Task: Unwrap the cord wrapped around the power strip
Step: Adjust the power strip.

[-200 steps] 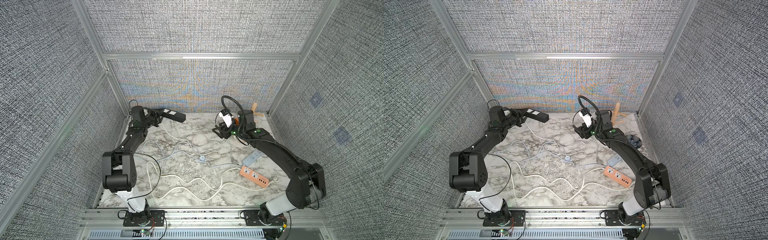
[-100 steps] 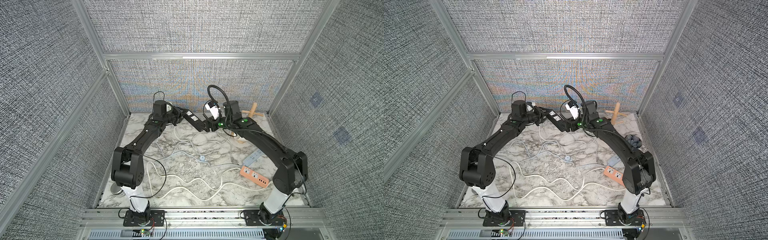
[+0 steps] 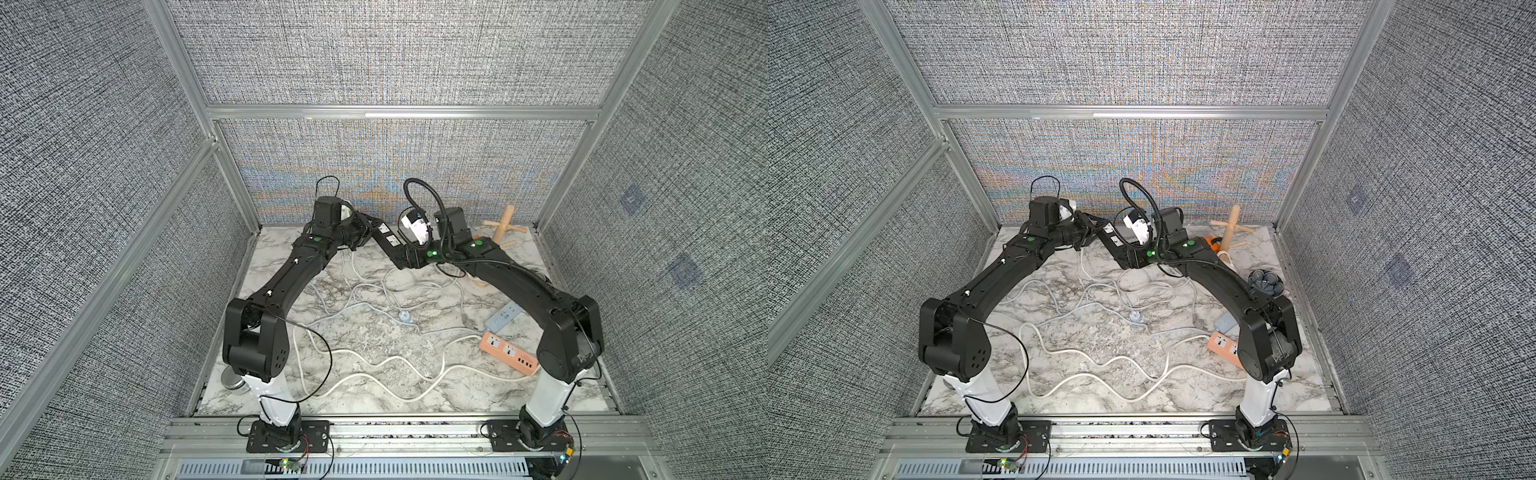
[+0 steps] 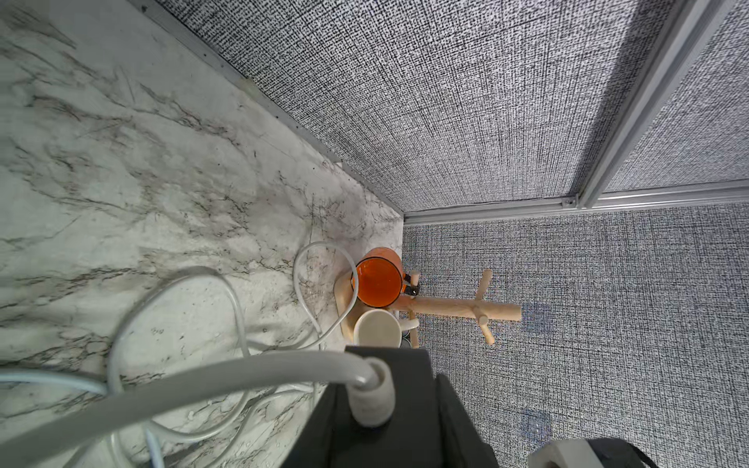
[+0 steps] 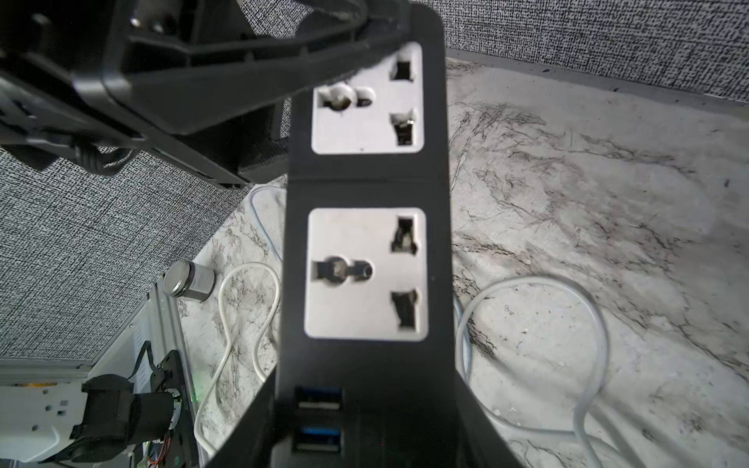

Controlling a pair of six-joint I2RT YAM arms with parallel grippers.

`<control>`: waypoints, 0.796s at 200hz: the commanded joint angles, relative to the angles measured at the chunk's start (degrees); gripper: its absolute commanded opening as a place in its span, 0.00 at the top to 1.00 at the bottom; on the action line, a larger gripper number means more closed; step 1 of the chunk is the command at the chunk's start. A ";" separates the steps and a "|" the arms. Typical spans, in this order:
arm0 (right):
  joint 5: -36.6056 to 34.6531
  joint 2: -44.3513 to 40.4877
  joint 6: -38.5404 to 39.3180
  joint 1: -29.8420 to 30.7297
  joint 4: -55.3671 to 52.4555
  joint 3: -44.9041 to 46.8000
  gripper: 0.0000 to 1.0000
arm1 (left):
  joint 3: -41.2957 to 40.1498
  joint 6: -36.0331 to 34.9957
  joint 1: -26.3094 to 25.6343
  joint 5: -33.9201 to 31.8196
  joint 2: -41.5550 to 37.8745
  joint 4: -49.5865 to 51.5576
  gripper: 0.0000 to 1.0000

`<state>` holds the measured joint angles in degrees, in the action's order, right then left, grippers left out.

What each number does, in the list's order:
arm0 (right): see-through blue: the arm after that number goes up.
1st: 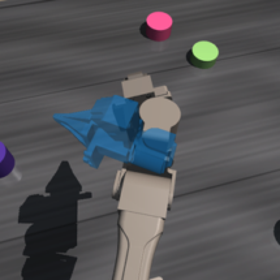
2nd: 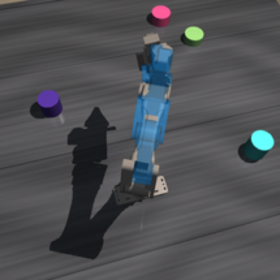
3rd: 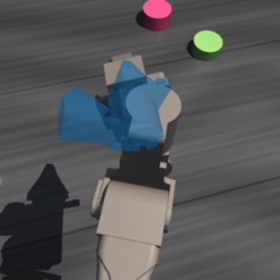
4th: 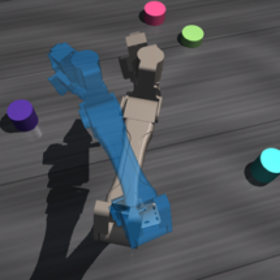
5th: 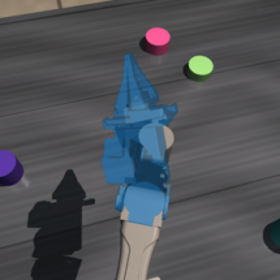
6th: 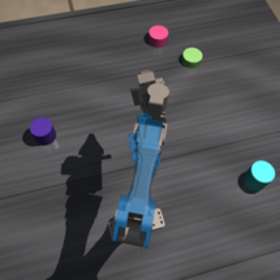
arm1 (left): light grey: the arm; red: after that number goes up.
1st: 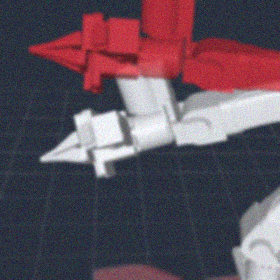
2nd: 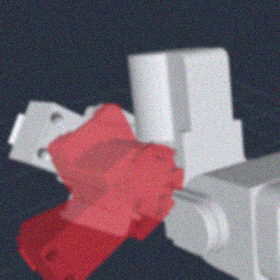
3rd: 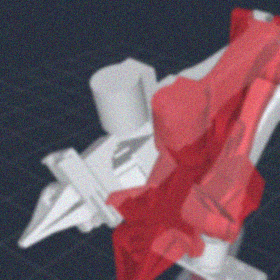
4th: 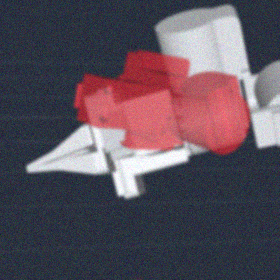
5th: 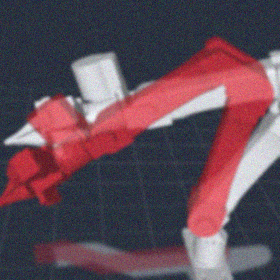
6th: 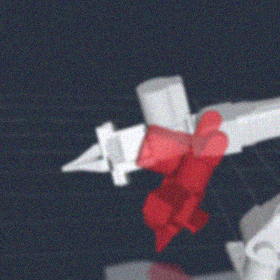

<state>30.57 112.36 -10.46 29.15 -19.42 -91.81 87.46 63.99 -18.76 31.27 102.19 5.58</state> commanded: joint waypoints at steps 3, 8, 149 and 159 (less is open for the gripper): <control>-0.97 -0.45 -3.51 -0.21 3.16 0.31 0.73 | -0.35 -3.19 -0.22 0.73 0.23 -2.29 1.00; -0.92 -0.42 -3.08 -0.23 3.25 0.24 0.76 | -0.36 -3.38 -0.22 0.71 0.20 -2.33 1.00; -4.25 -8.79 -17.33 -6.65 20.39 7.02 1.00 | -25.51 -15.82 -2.60 -7.30 -14.12 -1.28 0.52; -4.20 -9.42 -17.56 -6.70 20.47 7.33 1.00 | -25.67 -14.89 -3.23 -7.32 -12.26 -2.87 0.54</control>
<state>26.22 103.98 -25.28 22.59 -4.49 -84.95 62.08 47.03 -21.12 25.41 87.15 8.73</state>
